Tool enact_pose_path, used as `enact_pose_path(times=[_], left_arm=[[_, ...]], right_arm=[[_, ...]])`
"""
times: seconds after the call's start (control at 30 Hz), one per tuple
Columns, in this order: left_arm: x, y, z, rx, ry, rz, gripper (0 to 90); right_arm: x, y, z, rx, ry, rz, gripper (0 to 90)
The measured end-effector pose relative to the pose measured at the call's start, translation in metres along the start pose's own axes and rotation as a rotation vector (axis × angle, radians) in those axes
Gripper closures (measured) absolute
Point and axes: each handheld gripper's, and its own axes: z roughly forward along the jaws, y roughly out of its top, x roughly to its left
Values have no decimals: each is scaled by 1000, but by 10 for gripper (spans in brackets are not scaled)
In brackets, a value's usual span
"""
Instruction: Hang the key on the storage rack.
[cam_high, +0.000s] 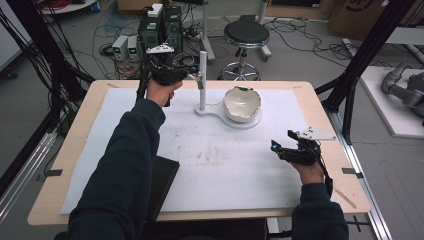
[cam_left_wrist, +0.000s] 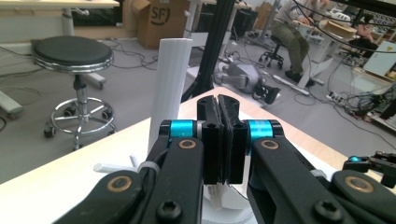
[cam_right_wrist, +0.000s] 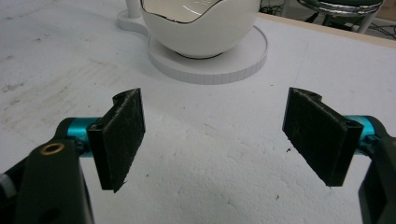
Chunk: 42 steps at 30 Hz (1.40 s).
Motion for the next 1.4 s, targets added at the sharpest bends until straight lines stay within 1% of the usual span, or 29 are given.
enact_pose_path(times=[0.13,0.23,0.27,0.3,0.33,0.37,0.4,0.47,0.57,0.63,0.67,0.7,0.73,0.77,0.8,0.83,0.9,0.93,0.97,1.0,1.03,1.07,1.1,1.13,1.17,1.23,1.27,1.37,1.4], left_arm=[[1,0,4,10,7,-1,879],[5,-2,5,13,19,-21,878],[8,-3,5,19,47,-26,875],[8,-3,5,19,47,-26,867],[8,-4,4,4,68,-22,771],[9,-5,3,-9,87,-25,771],[9,-7,1,-12,107,-27,673],[12,-12,-5,-21,131,-13,612],[12,-17,-13,-23,145,-12,513],[10,-26,-24,-37,156,12,491],[7,-38,-37,-37,176,37,429],[7,-38,-37,-37,176,37,382],[8,-49,-49,-34,205,51,332],[8,-49,-49,-34,205,51,275],[10,-60,-60,-26,224,31,212],[10,-60,-60,-26,224,31,164],[10,-70,-70,-8,259,33,160],[8,-78,-81,-1,298,43,160],[8,-78,-81,-1,298,43,160],[7,-86,-92,-8,319,48,161],[7,-86,-92,-8,319,48,160],[5,-94,-103,-21,329,60,161],[5,-94,-103,-21,329,60,161],[4,-103,-112,-38,331,65,162],[4,-103,-112,-38,331,65,162],[3,-111,-119,-41,339,71,163],[3,-118,-125,-43,344,68,163],[3,-124,-130,-40,347,58,165],[3,-130,-135,-42,357,45,165]], right_arm=[[1,0,1,3,1,-6,213],[1,0,1,2,1,-11,214],[1,0,0,2,2,-5,214],[1,0,0,2,2,-5,214],[1,0,0,0,3,-6,214],[1,0,0,0,3,-6,214],[1,0,0,1,4,-5,213],[1,0,1,1,5,-9,213],[2,0,2,5,6,-10,214],[2,0,2,4,6,-13,213],[2,0,2,2,7,-15,214],[2,0,2,2,7,-15,214],[2,1,4,7,8,-9,214],[2,1,4,7,8,-9,214],[2,1,6,12,7,-10,213],[2,1,6,12,7,-10,213],[4,2,8,14,5,-23,213],[4,2,8,17,0,-20,212],[4,2,8,17,0,-20,212],[4,3,11,20,-4,-9,212],[4,4,12,21,-10,-9,212],[3,4,14,24,-10,-7,212],[3,5,15,27,-7,-5,212],[4,5,16,29,-10,-6,212],[4,5,16,29,-10,-6,212],[5,5,18,38,-8,-11,212],[7,5,19,49,-9,-15,212],[9,5,19,50,-6,-21,212],[9,5,18,49,-2,-24,211]])
